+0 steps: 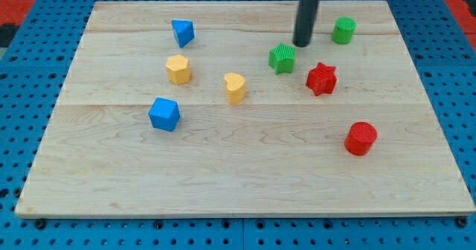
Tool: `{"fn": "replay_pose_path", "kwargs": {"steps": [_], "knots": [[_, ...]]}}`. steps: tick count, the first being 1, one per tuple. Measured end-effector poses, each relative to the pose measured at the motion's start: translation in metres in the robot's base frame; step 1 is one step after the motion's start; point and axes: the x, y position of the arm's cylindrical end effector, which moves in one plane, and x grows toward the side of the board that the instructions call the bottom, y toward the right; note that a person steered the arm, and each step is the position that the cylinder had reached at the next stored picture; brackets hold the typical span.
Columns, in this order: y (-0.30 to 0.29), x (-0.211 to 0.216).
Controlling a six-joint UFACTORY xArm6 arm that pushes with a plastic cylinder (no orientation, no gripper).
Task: Push the hexagon into the heart
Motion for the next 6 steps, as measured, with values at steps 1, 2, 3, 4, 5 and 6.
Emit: {"fn": "replay_pose_path", "kwargs": {"steps": [1, 2, 3, 4, 5, 6], "knots": [[-0.053, 0.017], [-0.080, 0.020], [-0.171, 0.015], [-0.245, 0.036], [-0.254, 0.081], [-0.231, 0.076]]}}
